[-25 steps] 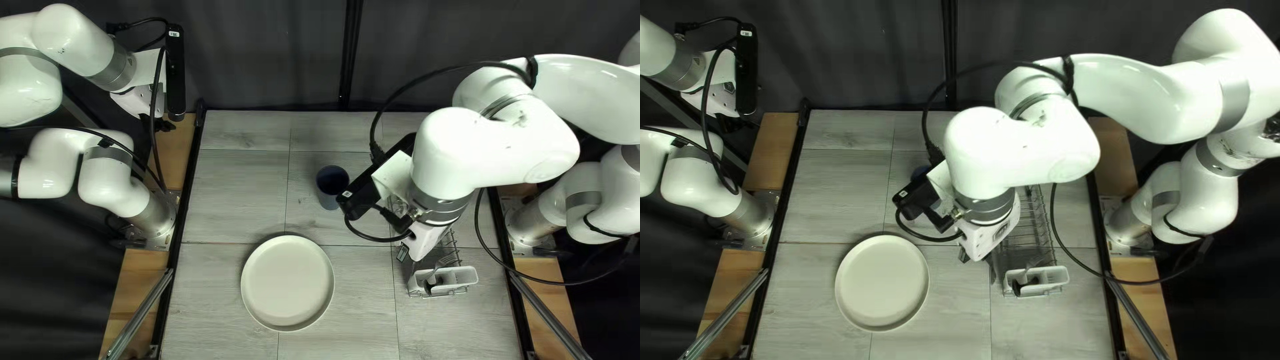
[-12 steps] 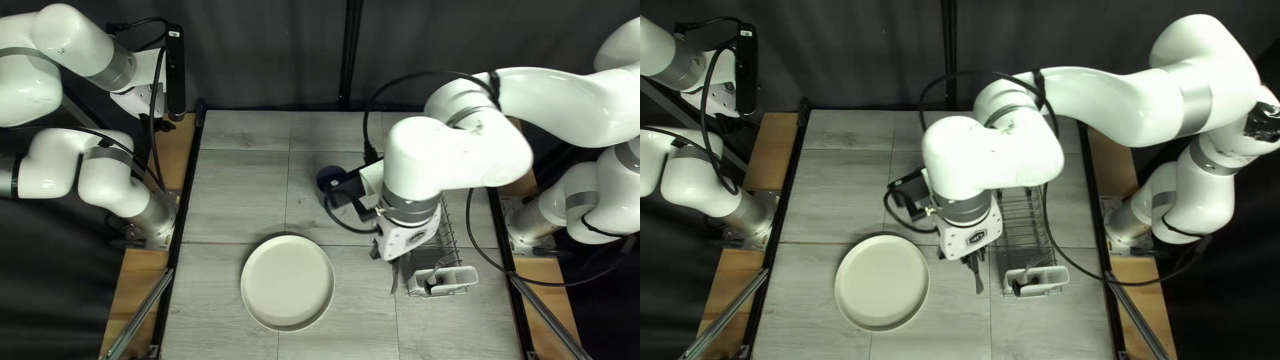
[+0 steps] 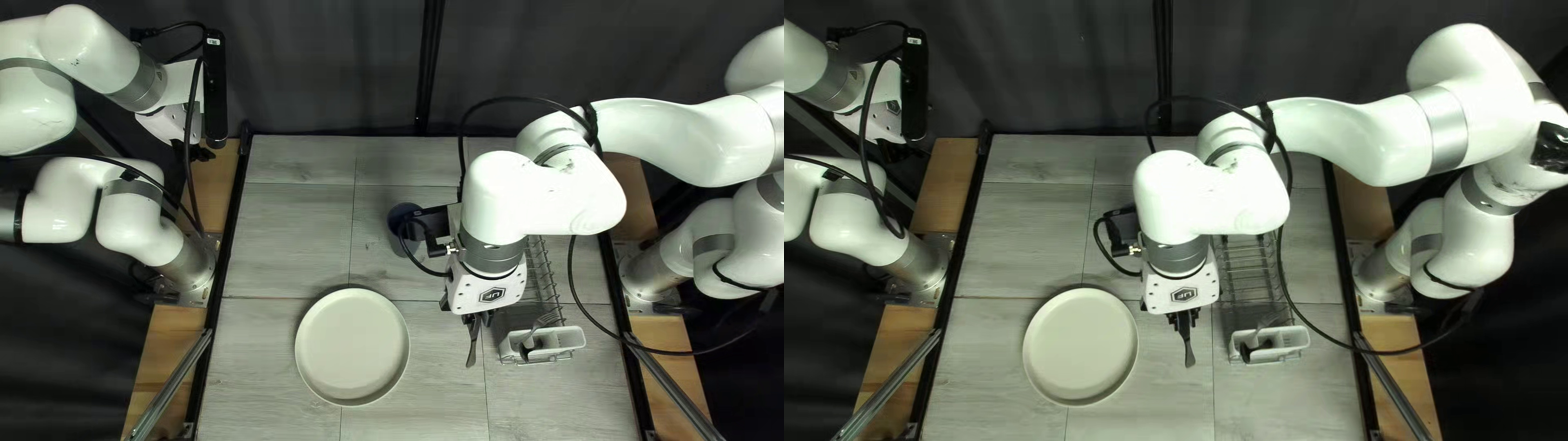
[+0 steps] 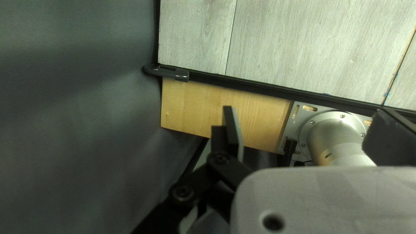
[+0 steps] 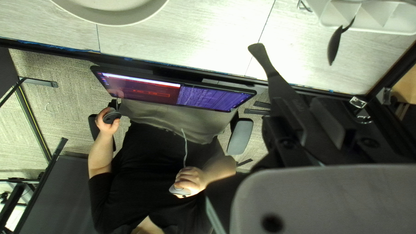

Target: Pick up and place plate onto table. Place down one fork to the left of the plate. Place spoon and knife to the right of the plate. Place cup above the knife and spoon

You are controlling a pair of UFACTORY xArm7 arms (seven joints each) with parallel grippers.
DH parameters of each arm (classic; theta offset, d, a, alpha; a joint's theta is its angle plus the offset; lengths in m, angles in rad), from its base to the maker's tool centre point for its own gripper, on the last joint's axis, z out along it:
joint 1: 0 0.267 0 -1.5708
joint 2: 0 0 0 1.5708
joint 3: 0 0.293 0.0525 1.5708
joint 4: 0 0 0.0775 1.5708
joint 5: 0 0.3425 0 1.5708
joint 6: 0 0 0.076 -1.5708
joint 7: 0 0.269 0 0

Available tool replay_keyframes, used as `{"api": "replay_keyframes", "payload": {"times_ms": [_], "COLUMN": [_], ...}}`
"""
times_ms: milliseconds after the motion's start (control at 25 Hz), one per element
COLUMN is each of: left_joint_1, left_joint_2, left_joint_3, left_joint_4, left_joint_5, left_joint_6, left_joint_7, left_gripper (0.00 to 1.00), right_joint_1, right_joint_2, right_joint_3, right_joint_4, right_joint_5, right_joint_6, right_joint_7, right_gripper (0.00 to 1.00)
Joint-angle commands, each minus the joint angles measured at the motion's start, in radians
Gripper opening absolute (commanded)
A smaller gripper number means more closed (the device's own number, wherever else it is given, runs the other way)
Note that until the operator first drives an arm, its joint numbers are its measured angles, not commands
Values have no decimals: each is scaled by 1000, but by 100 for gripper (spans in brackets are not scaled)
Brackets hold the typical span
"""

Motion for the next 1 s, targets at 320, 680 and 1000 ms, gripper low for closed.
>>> {"api": "replay_keyframes", "payload": {"times_ms": [320,680,1000], "left_joint_1": [0,0,0], "left_joint_2": [0,0,0], "left_joint_3": [0,0,0], "left_joint_4": [0,0,0], "left_joint_5": [0,0,0], "left_joint_6": [0,0,0], "left_joint_7": [0,0,0], "left_gripper": [100,100,100], "right_joint_1": [-36,-61,-76], "right_joint_2": [71,122,124], "right_joint_3": [-21,-23,-22], "right_joint_4": [-75,-132,-188], "right_joint_5": [138,227,289], "right_joint_6": [-120,-192,-243], "right_joint_7": [-59,-181,-265], "right_gripper": [0,0,0]}}
